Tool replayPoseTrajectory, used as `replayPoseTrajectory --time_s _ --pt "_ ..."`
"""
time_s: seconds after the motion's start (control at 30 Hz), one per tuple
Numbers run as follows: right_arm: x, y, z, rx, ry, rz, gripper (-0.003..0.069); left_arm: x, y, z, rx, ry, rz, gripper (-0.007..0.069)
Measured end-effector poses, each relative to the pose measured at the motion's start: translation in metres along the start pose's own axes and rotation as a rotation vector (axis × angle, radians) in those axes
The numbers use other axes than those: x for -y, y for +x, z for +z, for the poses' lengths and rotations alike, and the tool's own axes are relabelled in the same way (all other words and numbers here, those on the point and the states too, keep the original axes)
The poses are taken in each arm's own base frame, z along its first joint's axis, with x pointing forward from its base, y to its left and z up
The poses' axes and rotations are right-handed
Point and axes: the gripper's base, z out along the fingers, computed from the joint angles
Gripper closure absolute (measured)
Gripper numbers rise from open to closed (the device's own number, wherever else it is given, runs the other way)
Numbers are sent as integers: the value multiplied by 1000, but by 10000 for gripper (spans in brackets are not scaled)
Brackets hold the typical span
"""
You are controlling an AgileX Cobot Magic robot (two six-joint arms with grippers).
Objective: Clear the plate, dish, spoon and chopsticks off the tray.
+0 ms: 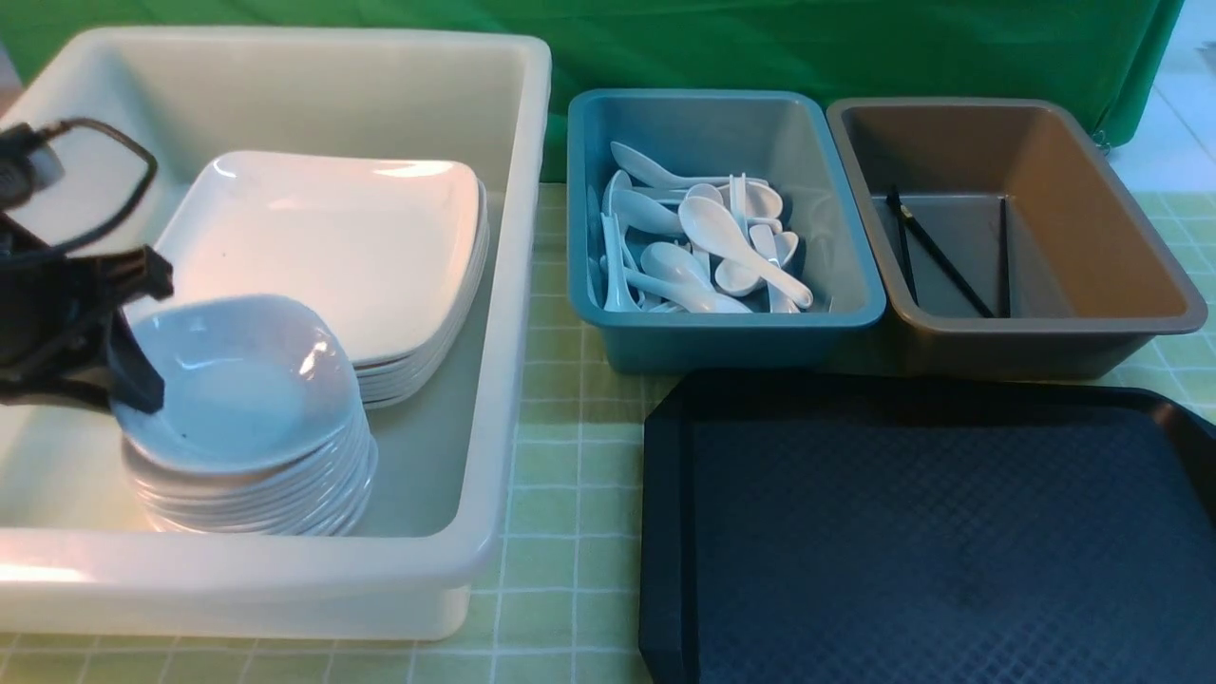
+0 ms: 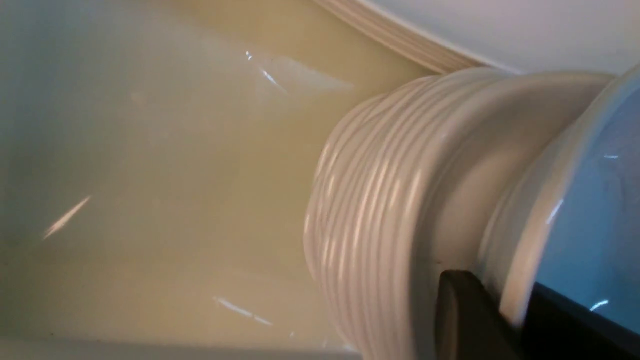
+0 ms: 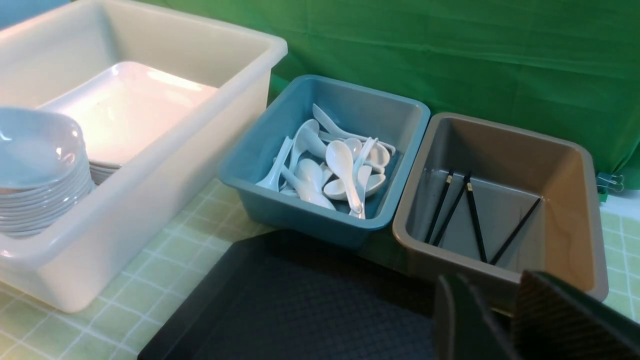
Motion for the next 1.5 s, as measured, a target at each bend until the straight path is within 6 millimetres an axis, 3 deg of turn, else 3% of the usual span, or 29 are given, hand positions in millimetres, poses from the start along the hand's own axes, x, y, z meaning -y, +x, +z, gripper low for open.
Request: replayPoseTrajectory --time_s 0.17,0.3,0.47,0.57,0.63,0.77,0.93,1.0,1.5 --pt "0 0 0 0 0 -1 491 -3 -3 -2 19 -34 23 344" --pt "0 4 0 -43 1 -20 490 3 -11 -20 18 -31 46 207" --pt "3 15 -2 -170 34 -47 504 12 -16 -50 49 -21 73 148" --pt "7 22 -1 -183 65 -103 581 16 -15 -65 91 -12 83 150" --pt "7 29 3 -128 69 -142 633 18 -12 -71 94 -11 106 171" --pt "6 50 23 3 61 -174 650 19 -9 -75 90 -11 140 278" --pt "3 75 56 195 36 -195 650 19 -9 -77 99 -12 162 554" --pt "2 80 61 260 29 -198 648 19 -9 -77 108 -13 170 613" --pt "1 91 68 291 21 -200 598 21 -15 -78 173 -2 179 634"
